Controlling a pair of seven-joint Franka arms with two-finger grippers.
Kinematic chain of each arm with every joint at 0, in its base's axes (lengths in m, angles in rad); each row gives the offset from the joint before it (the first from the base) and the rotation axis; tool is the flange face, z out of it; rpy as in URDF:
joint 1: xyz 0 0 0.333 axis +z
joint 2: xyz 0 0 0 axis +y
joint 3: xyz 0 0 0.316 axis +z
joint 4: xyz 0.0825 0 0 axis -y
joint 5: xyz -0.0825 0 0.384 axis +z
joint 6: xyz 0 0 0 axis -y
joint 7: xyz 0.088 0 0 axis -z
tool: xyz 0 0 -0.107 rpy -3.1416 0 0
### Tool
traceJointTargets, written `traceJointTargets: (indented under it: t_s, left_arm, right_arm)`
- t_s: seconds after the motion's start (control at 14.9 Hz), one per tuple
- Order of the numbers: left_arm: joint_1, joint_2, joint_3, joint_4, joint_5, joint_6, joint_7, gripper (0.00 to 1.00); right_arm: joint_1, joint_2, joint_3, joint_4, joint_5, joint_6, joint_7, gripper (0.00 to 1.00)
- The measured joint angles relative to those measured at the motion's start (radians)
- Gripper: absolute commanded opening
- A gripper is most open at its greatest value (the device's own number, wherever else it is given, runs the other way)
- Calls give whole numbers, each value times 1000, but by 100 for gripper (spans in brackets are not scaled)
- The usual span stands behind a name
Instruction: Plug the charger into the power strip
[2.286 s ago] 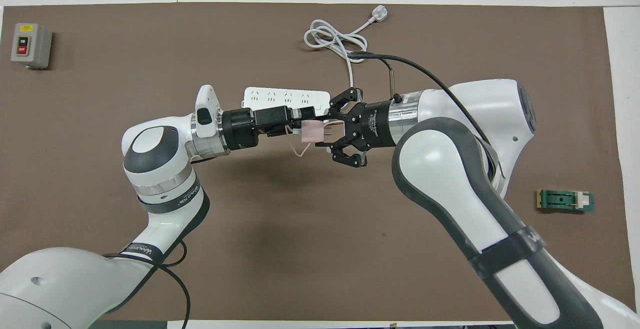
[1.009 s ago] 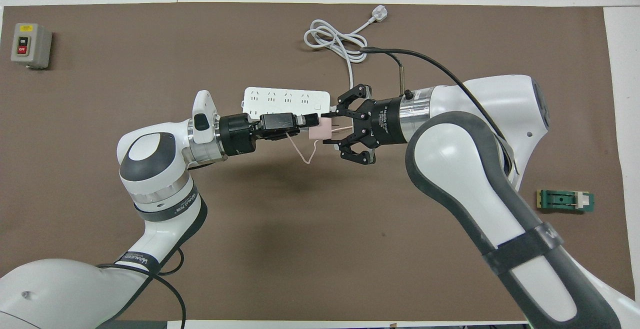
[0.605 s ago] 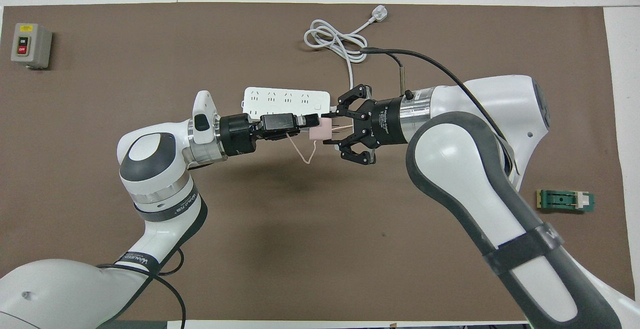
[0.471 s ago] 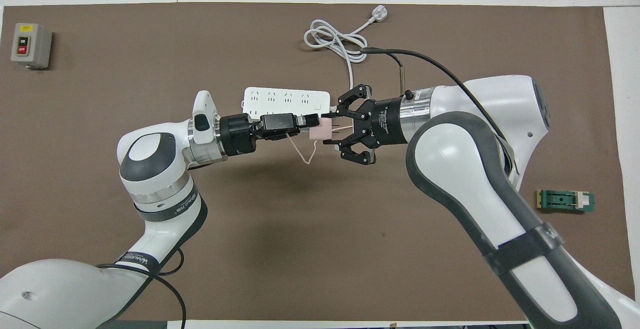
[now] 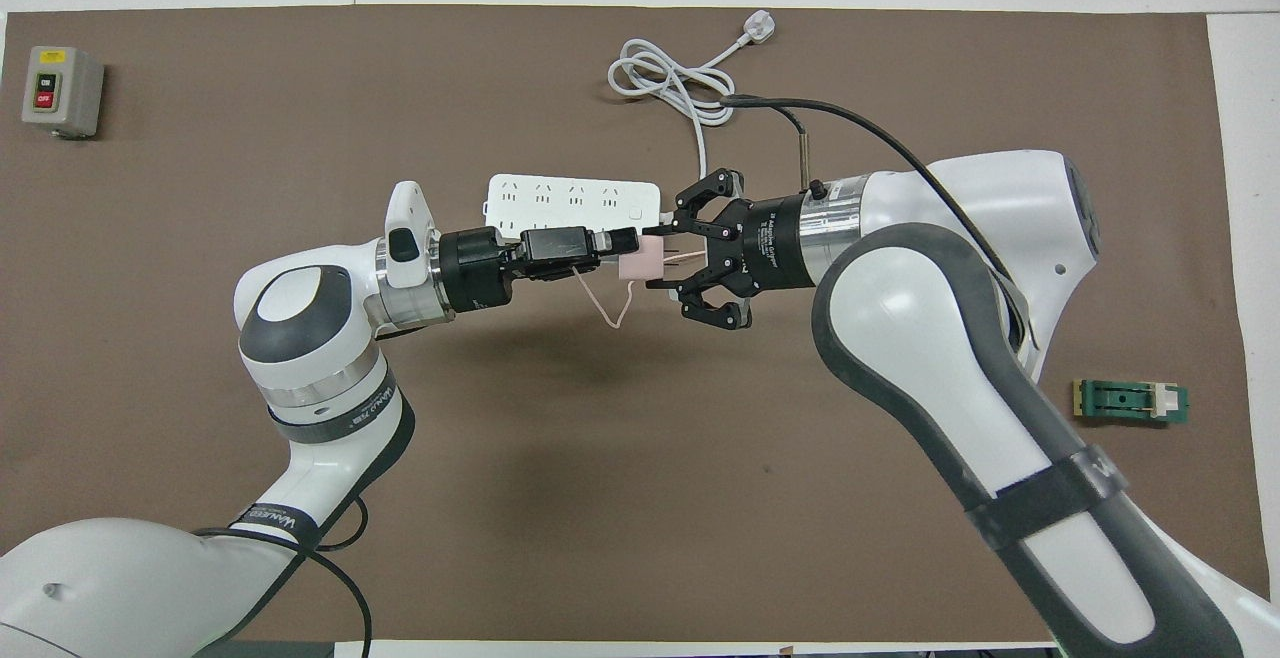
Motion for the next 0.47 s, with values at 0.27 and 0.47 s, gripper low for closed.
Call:
traceJointTargets:
  t_s: [0.27, 0.47]
  left_arm:
    - [0, -4, 0, 0, 0, 0, -6, 0]
    - [1, -7, 1, 0, 0, 0, -7, 0]
  right_arm:
    - [-2, 0, 0, -1, 0, 1, -1, 100]
    - [-3, 0, -1, -1, 0, 2, -3, 100]
